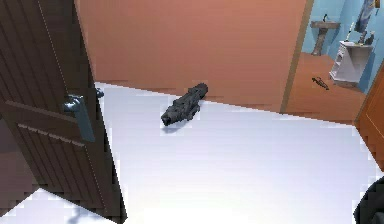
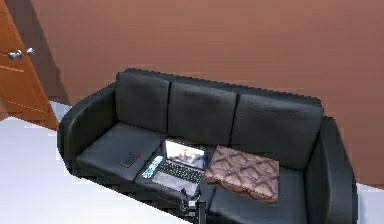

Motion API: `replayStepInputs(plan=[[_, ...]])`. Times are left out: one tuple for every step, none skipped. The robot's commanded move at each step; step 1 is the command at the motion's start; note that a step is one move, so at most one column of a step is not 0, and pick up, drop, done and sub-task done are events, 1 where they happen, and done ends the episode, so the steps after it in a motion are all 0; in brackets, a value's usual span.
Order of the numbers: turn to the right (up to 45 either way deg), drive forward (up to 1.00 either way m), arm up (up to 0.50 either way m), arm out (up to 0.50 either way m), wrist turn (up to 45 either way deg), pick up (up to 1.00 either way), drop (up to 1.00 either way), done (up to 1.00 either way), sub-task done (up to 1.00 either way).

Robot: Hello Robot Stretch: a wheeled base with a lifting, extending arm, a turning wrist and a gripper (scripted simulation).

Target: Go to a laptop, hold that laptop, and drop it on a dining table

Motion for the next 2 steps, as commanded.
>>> replayStepInputs(plan=[[0.0,0.00,0.10,0.00,0.0,0.00,0.00,0.00,0.00],[0.0,0.00,0.50,0.00,0.0,0.00,0.00,0.00,0.00]])
